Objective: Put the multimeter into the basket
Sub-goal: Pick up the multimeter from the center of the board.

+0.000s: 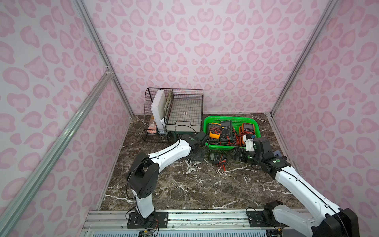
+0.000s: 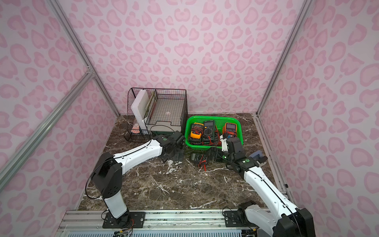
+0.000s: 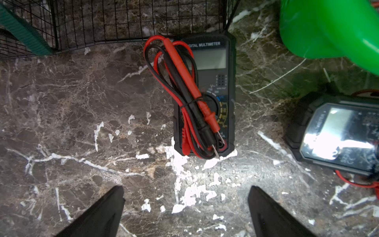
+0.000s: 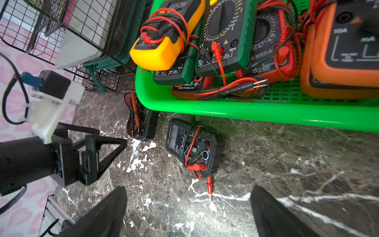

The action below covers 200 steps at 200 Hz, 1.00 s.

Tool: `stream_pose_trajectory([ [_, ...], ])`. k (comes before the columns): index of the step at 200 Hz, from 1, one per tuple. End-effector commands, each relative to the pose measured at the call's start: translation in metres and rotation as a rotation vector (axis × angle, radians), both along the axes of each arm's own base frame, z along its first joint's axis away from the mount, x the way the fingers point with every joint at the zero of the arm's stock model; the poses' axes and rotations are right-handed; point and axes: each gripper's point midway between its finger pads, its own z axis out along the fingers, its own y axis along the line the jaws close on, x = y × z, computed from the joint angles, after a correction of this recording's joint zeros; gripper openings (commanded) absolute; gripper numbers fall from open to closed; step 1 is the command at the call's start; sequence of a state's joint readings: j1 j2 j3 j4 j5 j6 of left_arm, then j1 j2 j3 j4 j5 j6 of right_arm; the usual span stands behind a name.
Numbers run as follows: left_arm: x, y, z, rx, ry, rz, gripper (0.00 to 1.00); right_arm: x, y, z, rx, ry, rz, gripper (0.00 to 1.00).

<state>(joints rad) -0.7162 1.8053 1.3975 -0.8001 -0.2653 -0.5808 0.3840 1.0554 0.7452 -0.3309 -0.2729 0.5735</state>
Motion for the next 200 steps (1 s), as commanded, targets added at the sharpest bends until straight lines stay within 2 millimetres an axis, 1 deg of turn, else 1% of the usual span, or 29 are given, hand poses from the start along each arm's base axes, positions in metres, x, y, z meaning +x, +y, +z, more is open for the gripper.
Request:
stream_pose_trajectory([
  [1,0.009,-0.007,0.003,-0.049,-0.018,-0.002,0.99,0.001,0.000,0.000,-0.004,-0.003,-0.012,0.99],
  [72,0.026,-0.005,-0.003,-0.079,-0.018,0.004,0.99,0.004,0.002,-0.001,-0.021,0.006,-0.003,0.99],
  [133,0.036,-0.013,-0.010,-0.107,-0.013,-0.003,0.99,0.010,0.004,-0.004,-0.034,0.016,-0.001,0.99],
  [200,0.036,-0.015,-0.033,-0.104,0.021,0.006,0.99,0.012,0.003,-0.002,-0.049,0.019,-0.004,0.99],
])
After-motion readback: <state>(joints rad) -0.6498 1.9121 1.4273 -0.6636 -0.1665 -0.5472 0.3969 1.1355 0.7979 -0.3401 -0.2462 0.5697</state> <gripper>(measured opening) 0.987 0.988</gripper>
